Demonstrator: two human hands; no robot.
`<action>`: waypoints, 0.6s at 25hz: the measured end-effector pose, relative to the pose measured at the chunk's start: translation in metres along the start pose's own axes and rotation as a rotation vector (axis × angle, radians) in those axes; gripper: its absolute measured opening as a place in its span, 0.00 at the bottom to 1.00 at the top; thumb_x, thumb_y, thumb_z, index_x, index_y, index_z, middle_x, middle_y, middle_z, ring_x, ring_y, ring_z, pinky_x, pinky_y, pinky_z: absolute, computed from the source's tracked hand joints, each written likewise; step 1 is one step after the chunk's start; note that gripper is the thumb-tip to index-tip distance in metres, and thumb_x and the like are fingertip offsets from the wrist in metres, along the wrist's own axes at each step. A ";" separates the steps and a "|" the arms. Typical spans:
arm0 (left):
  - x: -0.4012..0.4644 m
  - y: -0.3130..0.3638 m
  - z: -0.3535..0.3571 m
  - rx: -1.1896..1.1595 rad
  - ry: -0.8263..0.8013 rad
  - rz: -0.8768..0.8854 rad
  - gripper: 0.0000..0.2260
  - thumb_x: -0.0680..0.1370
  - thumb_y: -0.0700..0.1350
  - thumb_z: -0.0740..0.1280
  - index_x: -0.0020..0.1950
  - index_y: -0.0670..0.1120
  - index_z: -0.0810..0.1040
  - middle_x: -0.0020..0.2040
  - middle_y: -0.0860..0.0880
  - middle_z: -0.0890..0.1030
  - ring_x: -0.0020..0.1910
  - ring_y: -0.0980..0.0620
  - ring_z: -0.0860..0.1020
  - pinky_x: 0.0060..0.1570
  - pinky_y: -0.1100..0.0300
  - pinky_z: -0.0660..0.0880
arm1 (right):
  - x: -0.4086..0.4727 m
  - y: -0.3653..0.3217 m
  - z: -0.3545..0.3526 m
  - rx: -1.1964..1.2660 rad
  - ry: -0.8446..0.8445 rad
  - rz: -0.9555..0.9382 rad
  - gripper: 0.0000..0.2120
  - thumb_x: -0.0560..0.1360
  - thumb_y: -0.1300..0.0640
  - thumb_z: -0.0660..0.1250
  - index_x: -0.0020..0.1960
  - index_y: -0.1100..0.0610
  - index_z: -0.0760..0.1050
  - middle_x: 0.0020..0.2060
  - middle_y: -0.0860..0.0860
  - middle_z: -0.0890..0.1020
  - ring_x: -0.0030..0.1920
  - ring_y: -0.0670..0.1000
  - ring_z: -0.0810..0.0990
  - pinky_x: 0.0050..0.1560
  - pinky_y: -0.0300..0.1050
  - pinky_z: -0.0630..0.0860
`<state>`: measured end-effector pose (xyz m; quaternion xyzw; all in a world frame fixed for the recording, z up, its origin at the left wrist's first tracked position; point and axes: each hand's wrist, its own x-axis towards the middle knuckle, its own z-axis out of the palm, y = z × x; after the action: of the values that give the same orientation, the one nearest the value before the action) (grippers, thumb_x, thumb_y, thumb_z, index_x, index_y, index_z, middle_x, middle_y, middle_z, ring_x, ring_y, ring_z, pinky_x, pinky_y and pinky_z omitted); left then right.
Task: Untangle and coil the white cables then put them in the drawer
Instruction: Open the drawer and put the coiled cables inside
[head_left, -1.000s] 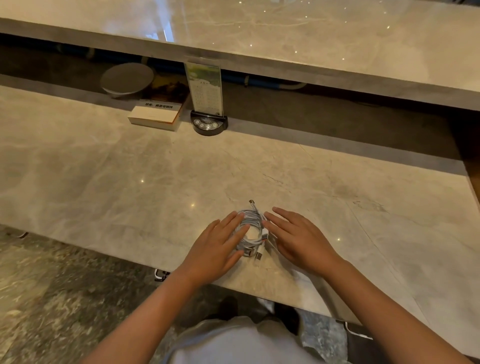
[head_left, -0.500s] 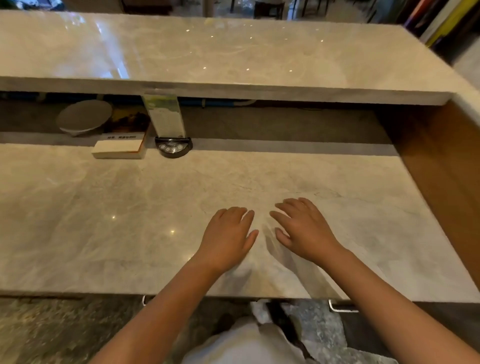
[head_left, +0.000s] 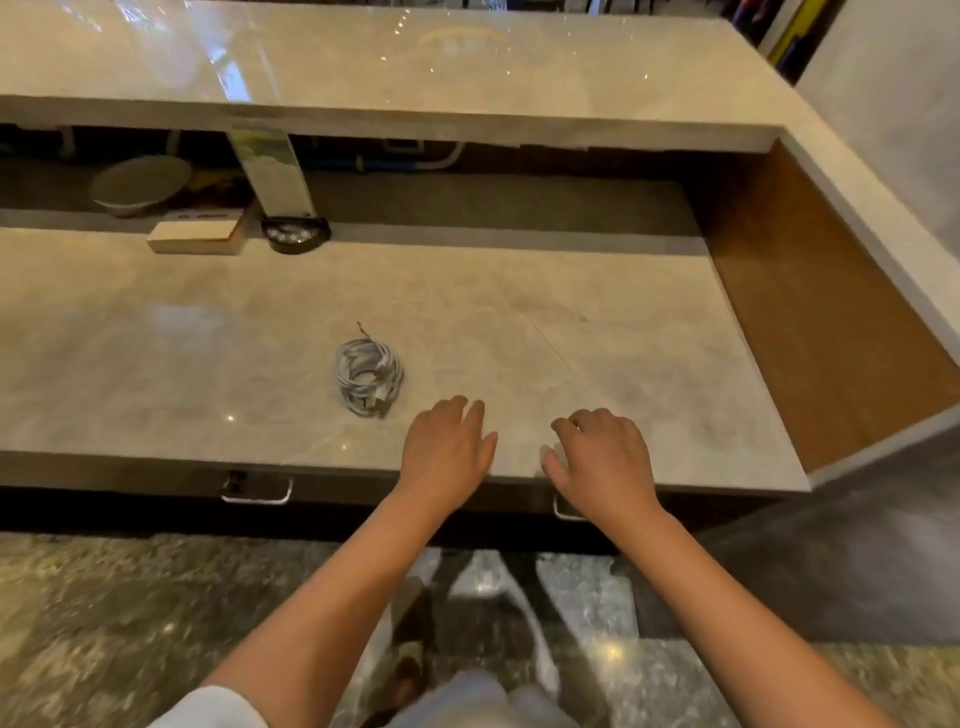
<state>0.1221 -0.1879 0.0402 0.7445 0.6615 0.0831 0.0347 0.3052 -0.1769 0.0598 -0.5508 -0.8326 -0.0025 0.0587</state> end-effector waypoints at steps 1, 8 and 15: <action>-0.006 0.002 0.006 0.000 -0.039 -0.030 0.20 0.78 0.51 0.58 0.65 0.41 0.72 0.61 0.38 0.77 0.57 0.39 0.76 0.52 0.48 0.73 | -0.018 0.005 0.003 0.017 -0.041 0.007 0.11 0.72 0.52 0.63 0.47 0.58 0.80 0.40 0.53 0.82 0.41 0.56 0.78 0.41 0.47 0.69; -0.002 -0.020 0.046 0.049 -0.172 -0.129 0.26 0.80 0.57 0.51 0.76 0.49 0.53 0.77 0.42 0.54 0.76 0.44 0.52 0.71 0.44 0.54 | -0.077 0.019 0.069 -0.015 -0.265 0.055 0.13 0.66 0.49 0.70 0.45 0.57 0.81 0.36 0.53 0.81 0.37 0.55 0.80 0.34 0.45 0.73; -0.007 -0.037 0.084 0.039 -0.098 -0.162 0.26 0.79 0.60 0.45 0.76 0.54 0.50 0.78 0.46 0.50 0.77 0.46 0.48 0.72 0.44 0.48 | -0.075 0.015 0.151 0.004 -0.303 0.122 0.31 0.76 0.47 0.60 0.73 0.59 0.58 0.68 0.58 0.69 0.69 0.58 0.66 0.65 0.54 0.65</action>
<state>0.0997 -0.1855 -0.0488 0.6924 0.7184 0.0307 0.0591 0.3339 -0.2289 -0.0984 -0.5941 -0.7970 0.0859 -0.0661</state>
